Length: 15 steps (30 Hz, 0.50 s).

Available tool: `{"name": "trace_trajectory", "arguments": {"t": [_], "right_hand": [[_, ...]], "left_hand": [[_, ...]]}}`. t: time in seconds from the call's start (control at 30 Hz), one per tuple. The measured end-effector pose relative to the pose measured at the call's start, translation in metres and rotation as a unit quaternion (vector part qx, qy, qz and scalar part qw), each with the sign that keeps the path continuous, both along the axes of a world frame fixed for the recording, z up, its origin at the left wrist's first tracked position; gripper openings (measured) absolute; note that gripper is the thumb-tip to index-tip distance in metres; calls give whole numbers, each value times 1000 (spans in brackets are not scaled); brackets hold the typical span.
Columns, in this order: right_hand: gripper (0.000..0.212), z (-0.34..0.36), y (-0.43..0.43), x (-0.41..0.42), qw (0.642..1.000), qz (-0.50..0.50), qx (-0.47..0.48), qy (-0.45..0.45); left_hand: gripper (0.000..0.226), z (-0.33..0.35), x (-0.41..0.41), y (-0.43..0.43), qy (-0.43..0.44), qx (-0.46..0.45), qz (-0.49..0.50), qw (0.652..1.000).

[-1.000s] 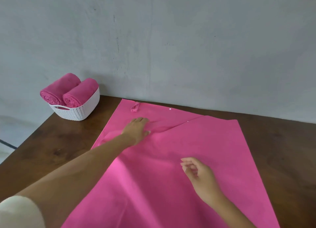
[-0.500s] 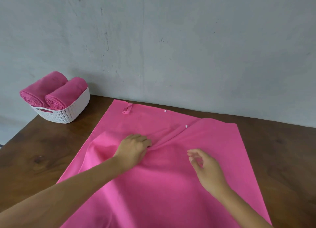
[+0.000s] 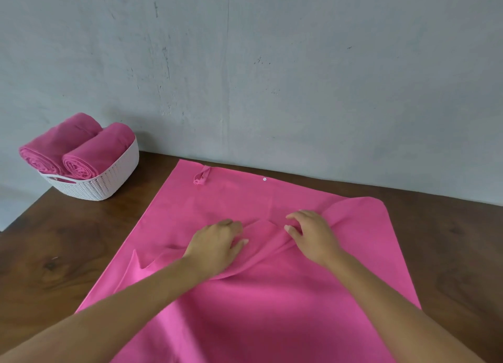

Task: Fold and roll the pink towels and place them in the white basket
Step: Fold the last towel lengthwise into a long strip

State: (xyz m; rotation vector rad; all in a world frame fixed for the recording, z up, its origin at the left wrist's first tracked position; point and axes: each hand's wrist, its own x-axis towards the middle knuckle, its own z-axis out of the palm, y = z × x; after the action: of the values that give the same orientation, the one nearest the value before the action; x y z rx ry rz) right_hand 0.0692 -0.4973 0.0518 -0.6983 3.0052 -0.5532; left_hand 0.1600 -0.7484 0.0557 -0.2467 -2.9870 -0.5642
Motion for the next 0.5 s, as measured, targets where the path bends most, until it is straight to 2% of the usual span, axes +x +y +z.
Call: {"name": "trace_trajectory", "arguments": {"t": [0.17, 0.23, 0.33, 0.4, 0.5], "right_hand": [[33, -2, -6, -5, 999, 18, 24, -42], [36, -5, -4, -2, 997, 22, 24, -66], [35, -6, 0, 0, 998, 24, -5, -64], [32, -3, 1, 2, 998, 22, -38, -50], [37, 3, -1, 7, 997, 31, -57, -43]], "left_hand": [[41, -10, -52, 2, -100, 60, 41, 992], [34, -13, -63, 5, -133, 67, 34, 988], [13, -12, -62, 11, -102, 100, 25, 989], [18, -9, -51, 15, -53, 102, 2, 993], [12, -12, -30, 19, -2, 84, -62, 995]]}}
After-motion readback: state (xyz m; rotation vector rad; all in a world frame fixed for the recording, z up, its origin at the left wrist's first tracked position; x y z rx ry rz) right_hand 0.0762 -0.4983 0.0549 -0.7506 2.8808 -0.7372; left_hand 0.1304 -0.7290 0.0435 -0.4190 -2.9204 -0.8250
